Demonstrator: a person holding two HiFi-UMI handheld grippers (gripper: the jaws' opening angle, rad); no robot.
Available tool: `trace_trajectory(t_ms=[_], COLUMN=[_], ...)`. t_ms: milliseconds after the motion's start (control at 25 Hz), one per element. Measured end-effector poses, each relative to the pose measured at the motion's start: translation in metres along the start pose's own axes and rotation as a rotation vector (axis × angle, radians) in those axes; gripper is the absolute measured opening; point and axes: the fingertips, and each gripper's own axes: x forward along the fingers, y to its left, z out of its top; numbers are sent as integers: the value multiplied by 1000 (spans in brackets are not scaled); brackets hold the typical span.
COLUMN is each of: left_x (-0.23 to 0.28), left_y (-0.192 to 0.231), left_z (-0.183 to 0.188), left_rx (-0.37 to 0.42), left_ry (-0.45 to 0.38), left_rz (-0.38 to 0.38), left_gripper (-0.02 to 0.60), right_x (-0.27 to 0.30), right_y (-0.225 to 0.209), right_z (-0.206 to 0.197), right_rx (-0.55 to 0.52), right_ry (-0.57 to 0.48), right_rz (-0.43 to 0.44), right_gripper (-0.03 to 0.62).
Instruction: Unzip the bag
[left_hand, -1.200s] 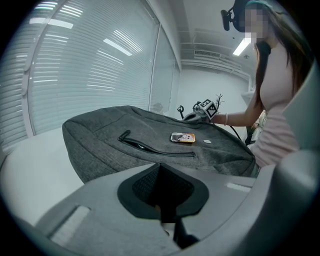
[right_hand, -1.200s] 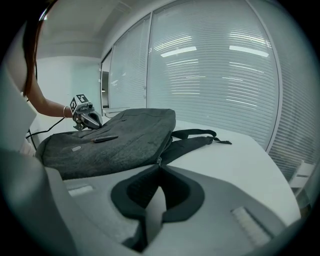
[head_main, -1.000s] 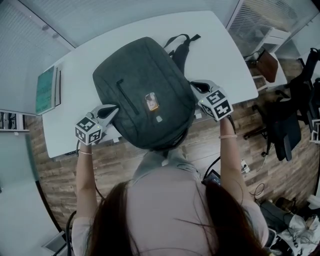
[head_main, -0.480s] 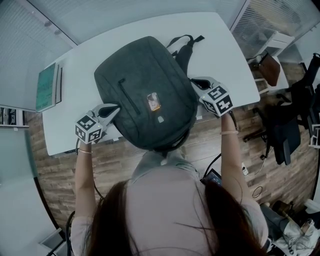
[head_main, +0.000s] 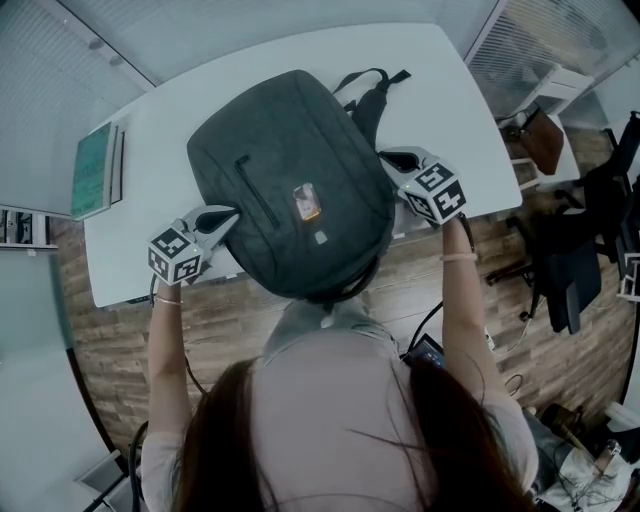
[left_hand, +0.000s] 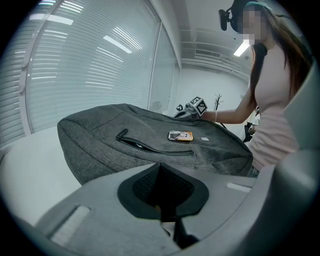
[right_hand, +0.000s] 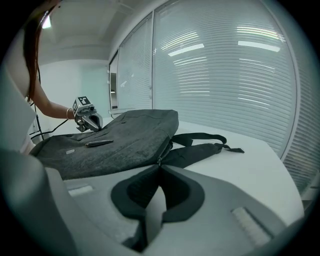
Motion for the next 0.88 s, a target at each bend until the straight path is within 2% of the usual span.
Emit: trace_trajectory(t_ms=[360,680,880], left_x=[4,2,2], left_y=[-4,-2,0], left_z=[4,3,3], left_rx=[-9,-8,-11], left_ry=[4,-6,-26], left_rz=[6,26,70], left_gripper=[9,9,10], right_x=[6,14,13], right_y=[-12,-15,-15], right_z=[11,17,16], right_rx=[-13,32,80], right_ry=[-44,-61,-70], right_rz=[19,23,13], right_gripper=[14,14,20])
